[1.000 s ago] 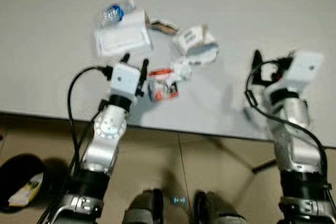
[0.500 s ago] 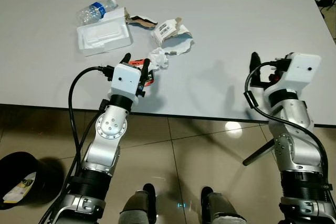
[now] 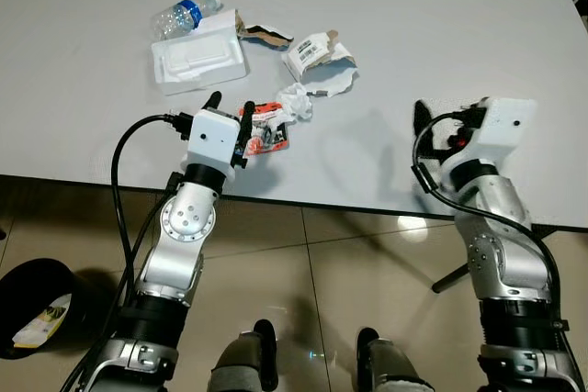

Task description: Picking trash to rubbish bin

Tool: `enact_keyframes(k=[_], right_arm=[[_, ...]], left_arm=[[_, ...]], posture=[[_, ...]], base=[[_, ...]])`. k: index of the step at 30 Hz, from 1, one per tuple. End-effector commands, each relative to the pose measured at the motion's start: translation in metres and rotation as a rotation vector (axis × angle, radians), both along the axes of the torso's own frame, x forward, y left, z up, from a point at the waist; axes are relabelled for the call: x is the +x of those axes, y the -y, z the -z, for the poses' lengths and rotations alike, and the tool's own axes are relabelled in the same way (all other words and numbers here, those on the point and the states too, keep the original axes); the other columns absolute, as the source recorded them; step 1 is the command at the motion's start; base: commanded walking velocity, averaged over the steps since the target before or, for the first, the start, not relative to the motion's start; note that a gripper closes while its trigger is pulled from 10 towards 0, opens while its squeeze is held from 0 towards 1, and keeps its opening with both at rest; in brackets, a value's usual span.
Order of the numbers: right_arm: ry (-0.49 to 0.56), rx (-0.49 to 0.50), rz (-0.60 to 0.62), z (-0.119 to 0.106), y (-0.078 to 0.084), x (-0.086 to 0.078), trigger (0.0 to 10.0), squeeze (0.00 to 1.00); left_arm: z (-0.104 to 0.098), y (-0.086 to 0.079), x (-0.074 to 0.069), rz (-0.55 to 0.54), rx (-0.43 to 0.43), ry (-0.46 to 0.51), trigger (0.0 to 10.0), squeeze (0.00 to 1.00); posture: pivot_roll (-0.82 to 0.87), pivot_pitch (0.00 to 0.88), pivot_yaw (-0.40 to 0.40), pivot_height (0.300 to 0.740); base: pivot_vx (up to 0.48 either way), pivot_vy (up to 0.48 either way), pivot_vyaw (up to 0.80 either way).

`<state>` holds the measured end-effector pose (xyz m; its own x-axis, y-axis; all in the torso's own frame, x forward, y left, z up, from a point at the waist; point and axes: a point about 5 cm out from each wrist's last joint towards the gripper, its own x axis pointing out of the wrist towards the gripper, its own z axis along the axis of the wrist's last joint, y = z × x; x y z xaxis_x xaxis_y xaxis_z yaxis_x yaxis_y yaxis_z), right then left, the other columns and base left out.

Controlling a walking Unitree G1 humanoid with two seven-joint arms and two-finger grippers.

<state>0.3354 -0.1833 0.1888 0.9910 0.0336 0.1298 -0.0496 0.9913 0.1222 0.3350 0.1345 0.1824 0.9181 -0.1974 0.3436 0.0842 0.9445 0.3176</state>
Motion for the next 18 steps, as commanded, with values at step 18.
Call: enact_keyframes(k=[18], right_arm=[[-0.052,0.115,-0.274,-0.013,-0.055,0.012,10.0,0.00]], left_arm=[[0.002,-0.006,0.002,-0.019,0.007,-0.001,10.0,0.00]], posture=[[0.03,0.257,0.078,0.740]], base=[[0.000,0.000,0.00]])
